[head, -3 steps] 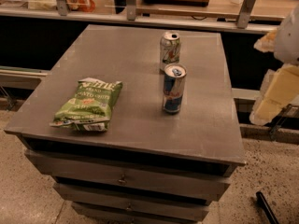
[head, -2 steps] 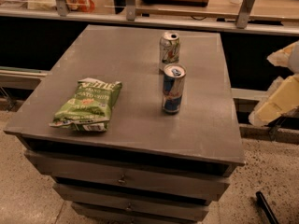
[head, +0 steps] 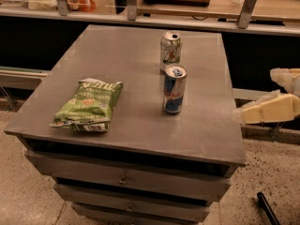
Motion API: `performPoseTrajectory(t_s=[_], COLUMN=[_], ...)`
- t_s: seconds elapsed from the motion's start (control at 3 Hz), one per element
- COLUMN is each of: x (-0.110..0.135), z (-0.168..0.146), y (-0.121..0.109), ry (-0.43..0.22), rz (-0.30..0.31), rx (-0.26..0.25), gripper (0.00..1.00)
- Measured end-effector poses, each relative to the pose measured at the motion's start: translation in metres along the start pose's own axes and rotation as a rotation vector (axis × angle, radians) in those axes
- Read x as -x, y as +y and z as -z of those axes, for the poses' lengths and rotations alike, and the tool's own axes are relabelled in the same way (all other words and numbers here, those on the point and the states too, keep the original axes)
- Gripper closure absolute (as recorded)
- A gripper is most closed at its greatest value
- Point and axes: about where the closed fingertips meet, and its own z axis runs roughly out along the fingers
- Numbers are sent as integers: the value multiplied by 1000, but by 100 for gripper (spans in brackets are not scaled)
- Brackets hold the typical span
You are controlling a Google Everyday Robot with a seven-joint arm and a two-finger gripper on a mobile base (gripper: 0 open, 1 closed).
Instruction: Knock redbull can over
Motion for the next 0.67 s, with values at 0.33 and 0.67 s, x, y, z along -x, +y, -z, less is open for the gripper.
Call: performPoseTrajectory(t_s=[0.33,0.67], x=[17,18], z=[4,3], y=[5,6], ry=[-73,-71], rz=[-25,-26], rx=[7,9], gripper=[0,0])
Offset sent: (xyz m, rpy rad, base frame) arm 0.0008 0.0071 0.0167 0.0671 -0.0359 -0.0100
